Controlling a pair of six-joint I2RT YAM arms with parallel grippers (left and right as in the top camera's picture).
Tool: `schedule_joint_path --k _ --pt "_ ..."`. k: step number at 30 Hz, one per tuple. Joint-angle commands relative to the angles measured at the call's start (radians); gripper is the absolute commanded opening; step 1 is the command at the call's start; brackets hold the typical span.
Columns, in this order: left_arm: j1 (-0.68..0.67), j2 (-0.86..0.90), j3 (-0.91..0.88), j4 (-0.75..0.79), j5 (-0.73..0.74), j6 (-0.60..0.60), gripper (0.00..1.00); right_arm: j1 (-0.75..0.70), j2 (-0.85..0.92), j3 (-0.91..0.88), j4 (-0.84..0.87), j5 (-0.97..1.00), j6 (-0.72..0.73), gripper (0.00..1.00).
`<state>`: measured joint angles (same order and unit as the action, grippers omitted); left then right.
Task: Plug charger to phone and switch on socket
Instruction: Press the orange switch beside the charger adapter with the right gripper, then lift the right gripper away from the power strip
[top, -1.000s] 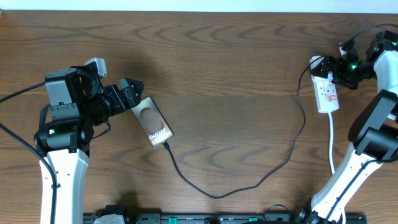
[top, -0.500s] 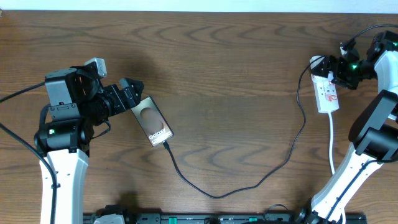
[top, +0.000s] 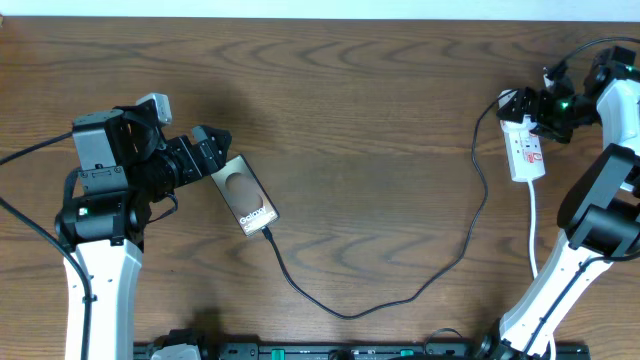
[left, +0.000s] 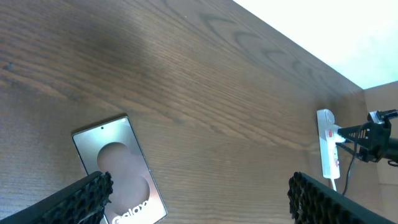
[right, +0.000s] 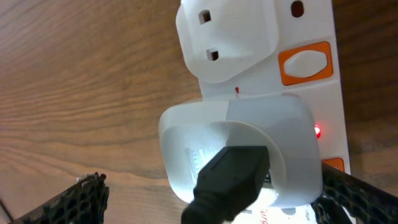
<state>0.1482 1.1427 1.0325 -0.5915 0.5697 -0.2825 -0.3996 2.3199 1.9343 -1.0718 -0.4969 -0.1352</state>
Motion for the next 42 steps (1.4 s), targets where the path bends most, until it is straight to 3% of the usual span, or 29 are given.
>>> schedule_joint_path --k 1,7,28,42 --pt "-0.003 -0.006 0.032 -0.002 -0.005 0.021 0.92 0.061 0.023 -0.045 -0.004 -0.002 0.089 0.99" --pt "-0.003 -0.006 0.032 -0.003 -0.005 0.020 0.92 0.024 0.020 -0.041 0.006 0.103 0.171 0.99" --pt "-0.003 -0.006 0.032 -0.006 -0.005 0.020 0.92 -0.079 -0.187 -0.030 -0.080 0.160 0.138 0.99" --pt "-0.003 -0.006 0.032 -0.006 -0.005 0.020 0.92 -0.071 -0.469 -0.030 -0.338 0.466 0.194 0.99"
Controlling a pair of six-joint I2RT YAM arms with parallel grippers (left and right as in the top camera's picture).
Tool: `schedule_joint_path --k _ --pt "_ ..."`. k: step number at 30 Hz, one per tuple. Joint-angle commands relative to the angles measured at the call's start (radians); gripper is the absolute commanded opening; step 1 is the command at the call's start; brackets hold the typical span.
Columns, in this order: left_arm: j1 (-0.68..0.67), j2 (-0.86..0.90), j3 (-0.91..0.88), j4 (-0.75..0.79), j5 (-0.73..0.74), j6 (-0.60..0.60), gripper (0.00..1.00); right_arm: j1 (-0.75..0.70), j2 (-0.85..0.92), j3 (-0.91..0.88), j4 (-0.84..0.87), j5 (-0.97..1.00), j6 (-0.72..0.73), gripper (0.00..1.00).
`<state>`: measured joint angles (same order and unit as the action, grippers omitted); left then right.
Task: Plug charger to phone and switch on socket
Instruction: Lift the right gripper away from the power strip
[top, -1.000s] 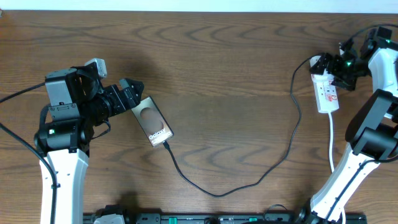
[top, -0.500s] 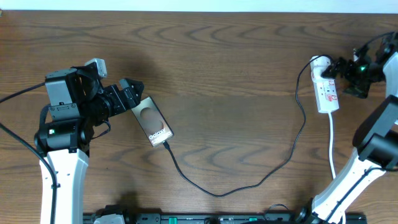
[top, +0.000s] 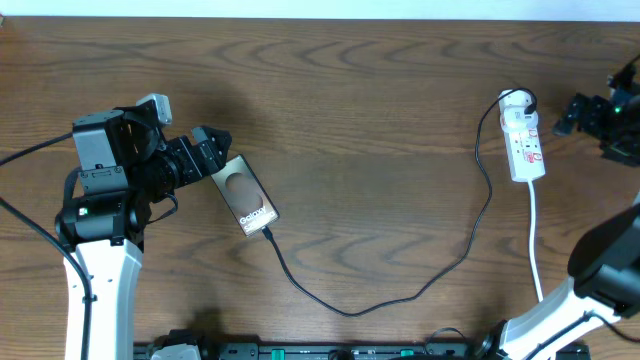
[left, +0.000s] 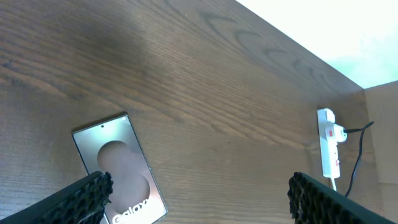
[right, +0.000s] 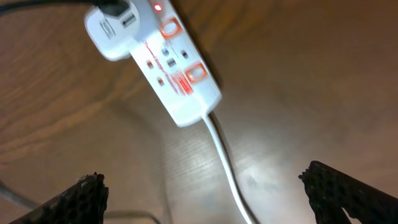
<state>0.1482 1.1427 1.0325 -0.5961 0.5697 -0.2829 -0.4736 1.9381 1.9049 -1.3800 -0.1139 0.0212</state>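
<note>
The phone (top: 245, 197) lies face up on the table at the left, with the black charger cable (top: 380, 300) plugged into its lower end. That cable runs to the white adapter in the white socket strip (top: 522, 143) at the right, where a red light (right: 157, 7) glows. My left gripper (top: 208, 148) stands open at the phone's upper end, and its wrist view shows the phone (left: 118, 168) between the fingers. My right gripper (top: 578, 108) is open, lifted away to the right of the strip (right: 163, 62).
The strip's white lead (top: 535, 240) runs down toward the table's front edge. A black rail (top: 350, 351) lies along the front edge. The table's far edge (top: 320, 18) is at the top.
My right gripper has drawn back from right over the strip's adapter to the right, clear of the strip. The left gripper, phone and cable have not moved.
</note>
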Motion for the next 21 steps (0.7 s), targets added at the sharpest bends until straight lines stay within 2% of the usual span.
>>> schedule_joint_path --k 1,12,21 --pt "-0.003 -0.006 0.032 -0.002 -0.005 0.020 0.92 0.005 -0.107 0.000 -0.039 0.091 0.047 0.99" --pt "-0.003 -0.006 0.032 -0.006 -0.005 0.020 0.92 0.075 -0.443 0.000 -0.042 0.104 0.136 0.99" --pt "-0.003 -0.006 0.032 -0.009 -0.005 0.021 0.92 0.076 -0.516 -0.001 -0.038 0.108 0.135 0.99"
